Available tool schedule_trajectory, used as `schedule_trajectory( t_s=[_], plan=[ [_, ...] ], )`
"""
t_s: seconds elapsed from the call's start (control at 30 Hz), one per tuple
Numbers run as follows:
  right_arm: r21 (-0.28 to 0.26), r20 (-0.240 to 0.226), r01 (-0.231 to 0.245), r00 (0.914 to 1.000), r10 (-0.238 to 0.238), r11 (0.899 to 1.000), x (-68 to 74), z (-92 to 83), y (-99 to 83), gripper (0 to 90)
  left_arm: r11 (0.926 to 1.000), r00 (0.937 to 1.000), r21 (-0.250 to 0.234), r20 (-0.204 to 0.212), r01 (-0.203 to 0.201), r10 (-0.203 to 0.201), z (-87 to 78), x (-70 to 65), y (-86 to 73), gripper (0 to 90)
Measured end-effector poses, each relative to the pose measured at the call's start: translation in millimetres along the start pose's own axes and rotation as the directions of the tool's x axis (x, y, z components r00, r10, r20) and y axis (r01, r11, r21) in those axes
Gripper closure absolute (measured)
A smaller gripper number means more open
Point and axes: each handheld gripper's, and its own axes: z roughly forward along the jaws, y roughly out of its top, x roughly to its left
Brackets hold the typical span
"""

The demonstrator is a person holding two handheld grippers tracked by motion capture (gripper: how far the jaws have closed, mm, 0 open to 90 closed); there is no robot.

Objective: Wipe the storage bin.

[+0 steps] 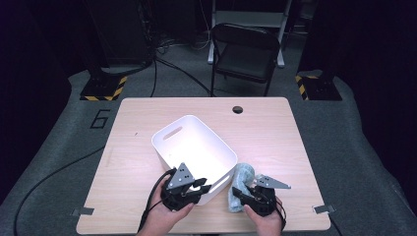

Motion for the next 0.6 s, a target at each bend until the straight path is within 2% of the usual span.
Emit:
schedule_trajectory(
  t_s=[0.03, 0.17, 0.23, 0.43, 0.5, 0.6],
  plan=[
    [-0.001, 0.000, -0.001, 1.0000, 0.001, 1.000, -0.1, 0.0, 0.0, 64.5, 1.0000, 1.0000, -0.006, 0.004, 0.002, -0.002, -2.1, 2.0, 0.4, 67.6],
    [-0.002, -0.001, 0.001, 1.0000, -0.001, 1.000, -0.8, 0.0, 0.0, 64.5, 0.9992, 0.9992, -0.033, -0.032, 0.023, -0.024, -11.5, 10.9, 1.6, 63.7],
    [-0.001, -0.001, -0.001, 1.0000, 0.001, 1.000, -0.4, 0.1, -0.1, 64.5, 0.9986, 0.9977, -0.046, -0.062, 0.024, -0.027, -16.4, 18.9, 2.4, 62.1],
    [0.000, -0.002, 0.000, 1.0000, 0.000, 1.000, -0.3, 0.5, -0.2, 64.5, 0.9979, 0.9933, -0.051, -0.106, 0.040, -0.046, -26.6, 42.0, 2.7, 62.1],
    [0.001, -0.001, -0.001, 1.0000, 0.001, 1.000, -0.4, 0.6, -0.2, 64.5, 0.9988, 0.9919, -0.044, -0.124, 0.019, -0.025, -27.7, 49.5, 2.5, 62.1],
    [0.001, 0.000, -0.001, 1.0000, 0.001, 1.000, -0.4, 0.7, -0.3, 64.5, 0.9990, 0.9883, -0.042, -0.151, 0.016, -0.022, -28.6, 60.4, 1.5, 62.0]
  ],
)
